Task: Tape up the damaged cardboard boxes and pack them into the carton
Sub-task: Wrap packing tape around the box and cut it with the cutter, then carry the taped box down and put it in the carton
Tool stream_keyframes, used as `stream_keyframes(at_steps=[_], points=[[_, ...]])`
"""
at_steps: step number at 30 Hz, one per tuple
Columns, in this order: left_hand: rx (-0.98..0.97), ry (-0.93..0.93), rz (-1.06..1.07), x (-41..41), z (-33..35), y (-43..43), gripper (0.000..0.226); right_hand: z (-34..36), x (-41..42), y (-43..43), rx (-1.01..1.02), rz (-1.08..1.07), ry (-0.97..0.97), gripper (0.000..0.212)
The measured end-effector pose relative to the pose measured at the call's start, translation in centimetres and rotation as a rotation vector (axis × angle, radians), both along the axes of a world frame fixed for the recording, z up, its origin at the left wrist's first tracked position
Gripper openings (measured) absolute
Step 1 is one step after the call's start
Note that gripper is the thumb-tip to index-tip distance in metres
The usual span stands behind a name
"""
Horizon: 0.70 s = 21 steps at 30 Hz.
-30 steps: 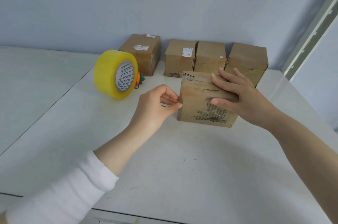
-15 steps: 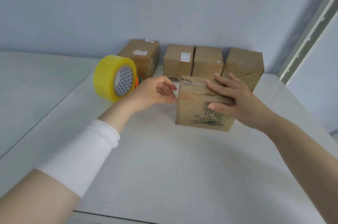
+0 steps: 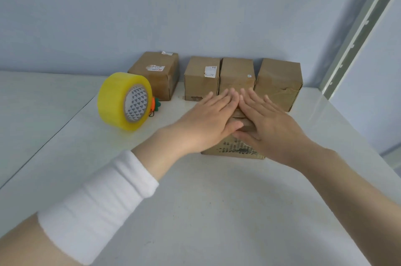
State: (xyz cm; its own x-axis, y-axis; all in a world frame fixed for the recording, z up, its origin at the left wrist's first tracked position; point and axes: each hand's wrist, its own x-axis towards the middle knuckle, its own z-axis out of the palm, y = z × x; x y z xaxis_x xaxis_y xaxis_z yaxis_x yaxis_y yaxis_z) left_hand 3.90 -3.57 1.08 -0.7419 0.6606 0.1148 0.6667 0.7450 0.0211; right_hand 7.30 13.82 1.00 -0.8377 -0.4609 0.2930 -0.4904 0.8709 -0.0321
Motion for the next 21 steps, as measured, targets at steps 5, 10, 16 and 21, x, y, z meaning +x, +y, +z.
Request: stream_keyframes(at_steps=[5,10,16,21], points=[[-0.115,-0.147,-0.034,-1.6,1.6,-0.5,0.089,1.9,-1.5,1.3,0.062,0.013,-0.193,0.092],[-0.111,-0.123,-0.042,-1.5,0.6,-0.6,0.088,0.5,-1.8,1.7,0.078,0.076,-0.14,0.096],[0.333,-0.292,0.02,-1.2,1.4,-2.4,0.079,-0.3,-1.2,3.9,-0.629,0.126,-0.419,0.109],[0.645,-0.402,0.062,0.5,0.5,-3.0,0.063,-2.7,0.5,3.4,-1.096,0.073,-0.546,0.108]])
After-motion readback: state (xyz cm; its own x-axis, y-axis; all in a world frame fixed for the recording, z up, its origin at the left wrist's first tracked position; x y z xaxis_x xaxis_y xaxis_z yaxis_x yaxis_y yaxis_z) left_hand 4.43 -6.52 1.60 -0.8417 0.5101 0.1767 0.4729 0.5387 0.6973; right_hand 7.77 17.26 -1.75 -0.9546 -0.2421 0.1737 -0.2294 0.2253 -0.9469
